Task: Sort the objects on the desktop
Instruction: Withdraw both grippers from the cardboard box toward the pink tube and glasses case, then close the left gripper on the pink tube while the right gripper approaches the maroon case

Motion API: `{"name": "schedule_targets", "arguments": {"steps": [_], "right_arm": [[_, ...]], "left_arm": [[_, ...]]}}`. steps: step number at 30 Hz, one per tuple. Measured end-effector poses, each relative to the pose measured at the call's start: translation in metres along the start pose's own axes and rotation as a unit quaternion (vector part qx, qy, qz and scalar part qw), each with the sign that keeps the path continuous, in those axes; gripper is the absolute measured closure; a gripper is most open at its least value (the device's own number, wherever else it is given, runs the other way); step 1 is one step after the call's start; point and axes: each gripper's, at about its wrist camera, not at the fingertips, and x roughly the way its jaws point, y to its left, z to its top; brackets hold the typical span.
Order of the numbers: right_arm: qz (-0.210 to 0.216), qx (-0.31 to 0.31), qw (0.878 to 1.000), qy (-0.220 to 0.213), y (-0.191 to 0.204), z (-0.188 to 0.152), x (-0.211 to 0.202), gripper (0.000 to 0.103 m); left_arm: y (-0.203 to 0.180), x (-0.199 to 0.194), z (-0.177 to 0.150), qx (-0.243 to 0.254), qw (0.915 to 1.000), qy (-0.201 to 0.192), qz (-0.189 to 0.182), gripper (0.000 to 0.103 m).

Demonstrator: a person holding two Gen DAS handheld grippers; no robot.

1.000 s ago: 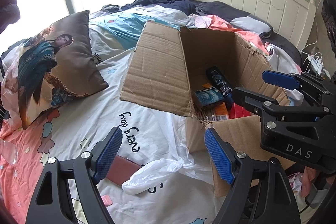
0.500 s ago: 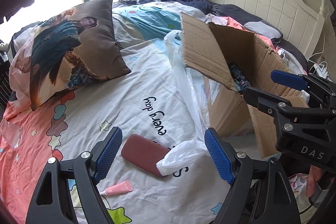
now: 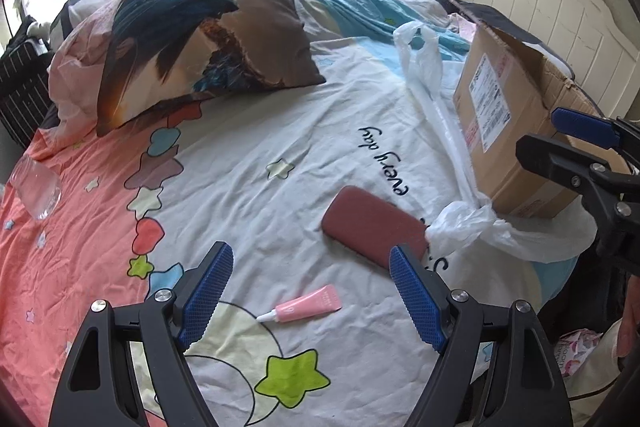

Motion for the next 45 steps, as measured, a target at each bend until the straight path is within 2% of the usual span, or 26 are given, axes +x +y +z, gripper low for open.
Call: {"name": "schedule_targets", "arguments": {"steps": [10, 16, 25, 35, 45], "right_arm": [[0.014, -0.042, 0.999, 0.02, 0.045, -0.005, 0.021, 0.037], [0.01, -0.057, 0.998, 0.038, 0.057, -0.011, 0.036, 0.037], [0.01, -0.07, 0.996, 0.063, 0.062, -0.022, 0.057, 0.037], [0.029, -0.072, 0.993, 0.089, 0.064, -0.03, 0.078, 0.037], [0.014, -0.124, 0.987, 0.101, 0.072, -0.034, 0.097, 0.037]], "left_arm": [[0.022, 0.019, -0.037, 0.005, 0.9997, 0.022, 0.011, 0.02], [0.034, 0.022, -0.043, -0.012, 0.9997, 0.019, 0.005, 0.02], [0.045, 0.033, -0.044, -0.024, 0.9992, 0.026, 0.017, 0.02], [0.033, 0.044, -0.048, 0.019, 0.9993, 0.028, 0.015, 0.02], [0.014, 0.053, -0.05, 0.082, 0.9959, 0.017, 0.033, 0.02]]}}
